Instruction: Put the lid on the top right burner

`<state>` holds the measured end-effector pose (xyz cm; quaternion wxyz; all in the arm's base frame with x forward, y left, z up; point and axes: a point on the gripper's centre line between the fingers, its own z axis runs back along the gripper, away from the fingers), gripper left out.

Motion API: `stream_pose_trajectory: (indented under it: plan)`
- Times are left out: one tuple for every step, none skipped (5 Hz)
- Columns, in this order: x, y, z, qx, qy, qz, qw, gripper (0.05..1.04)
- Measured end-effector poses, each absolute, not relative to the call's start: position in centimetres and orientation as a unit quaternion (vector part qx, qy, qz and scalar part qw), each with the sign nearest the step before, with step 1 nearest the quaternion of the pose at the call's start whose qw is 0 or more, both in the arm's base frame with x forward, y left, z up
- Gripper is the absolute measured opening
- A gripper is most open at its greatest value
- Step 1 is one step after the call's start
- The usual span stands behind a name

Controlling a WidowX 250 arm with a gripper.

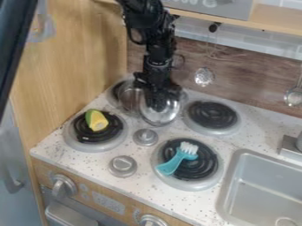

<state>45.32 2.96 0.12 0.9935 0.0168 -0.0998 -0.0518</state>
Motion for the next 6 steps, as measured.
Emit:
stream_pose_trajectory:
  plan:
    - [46.9,1.3,1.5,-0.016,-0.118,-0.091,0.989,0.237]
    - [48.0,-1.3,-0.2,-0.042,-0.101,-0.128,0.986,0.237]
    - [49.4,-2.1,0.0,-0.047,-0.107,-0.141,0.983,0.237]
    - [49.8,-3.2,-1.0,-0.048,-0.102,-0.161,0.98,0.237]
    - [49.8,-5.1,-1.1,-0.046,-0.107,-0.184,0.976,0.237]
    - [50.2,-5.4,-1.6,-0.051,-0.112,-0.191,0.974,0.237]
